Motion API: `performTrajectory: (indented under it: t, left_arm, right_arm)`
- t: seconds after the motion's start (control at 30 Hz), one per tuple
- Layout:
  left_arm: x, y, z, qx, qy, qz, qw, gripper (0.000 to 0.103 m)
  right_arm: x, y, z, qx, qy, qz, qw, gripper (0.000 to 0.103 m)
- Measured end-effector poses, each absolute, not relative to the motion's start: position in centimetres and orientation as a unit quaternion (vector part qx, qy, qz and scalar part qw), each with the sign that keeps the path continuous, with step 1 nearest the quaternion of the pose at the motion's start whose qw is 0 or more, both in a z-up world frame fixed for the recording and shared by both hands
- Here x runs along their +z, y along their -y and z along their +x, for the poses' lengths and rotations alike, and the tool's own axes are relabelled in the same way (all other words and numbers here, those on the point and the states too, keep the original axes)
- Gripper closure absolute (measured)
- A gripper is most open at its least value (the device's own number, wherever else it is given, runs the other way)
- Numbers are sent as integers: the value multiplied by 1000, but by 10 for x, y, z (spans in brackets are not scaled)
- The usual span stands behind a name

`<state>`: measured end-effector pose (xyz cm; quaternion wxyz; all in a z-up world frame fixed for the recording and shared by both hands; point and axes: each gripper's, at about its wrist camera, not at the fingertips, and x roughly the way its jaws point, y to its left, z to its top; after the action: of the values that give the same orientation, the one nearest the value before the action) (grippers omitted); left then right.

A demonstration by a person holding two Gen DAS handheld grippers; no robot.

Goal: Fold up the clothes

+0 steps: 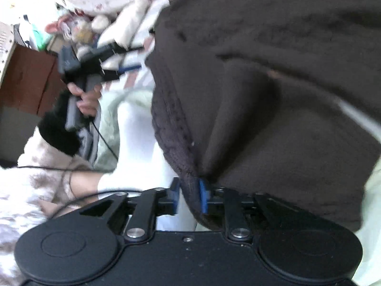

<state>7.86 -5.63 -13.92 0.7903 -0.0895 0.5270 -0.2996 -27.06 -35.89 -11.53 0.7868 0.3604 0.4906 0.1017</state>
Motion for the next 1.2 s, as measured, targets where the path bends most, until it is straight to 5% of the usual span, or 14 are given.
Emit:
performTrajectory:
  t: [0.17,0.37,0.57,0.63,0.7,0.9,0.93,0.97,1.0,1.13,1.17,1.2]
  left_arm:
    - [-143,74,104,-317,-520,-80,789,28]
    - [-156,94,124,-331,-538,-105,768,28]
    - [-158,115,120,-342,-518,-65,781,29]
    - [-158,119,118,-367,-521,-59,768,62]
    - [-158,120,114,-375,-521,-51,765,83]
    - [-158,113,108,-365,-520,-57,770,75]
    - [-161,111,110,-359,-528,-69,767,63]
    - [-164,109,113,-357,-534,-81,762,62]
    - [-166,108,116,-363,-535,-94,758,58]
    - [-168,112,125,-386,-543,-112,737,29]
    - [-167,117,125,-389,-543,-107,736,29]
    - [-166,122,123,-390,-542,-94,739,38]
  right_arm:
    - [-90,404,-321,-14,-398,386,832,52]
    - [-120,462,-374,-333,-385,338,792,51]
    - [-148,486,-411,-428,-320,397,746,51]
    - [-151,487,-413,-426,-308,402,750,49]
    - [-156,490,-406,-423,-300,405,753,43]
    - [-175,500,-397,-481,-248,397,742,36]
    - [-176,500,-394,-487,-244,385,745,40]
    - [-177,499,-388,-481,-247,367,757,51]
    - [-176,498,-381,-459,-261,348,775,85]
    - [-156,485,-360,-393,-298,252,833,89]
    - [-147,484,-363,-399,-291,244,835,90]
    - [-137,484,-367,-407,-280,239,836,91]
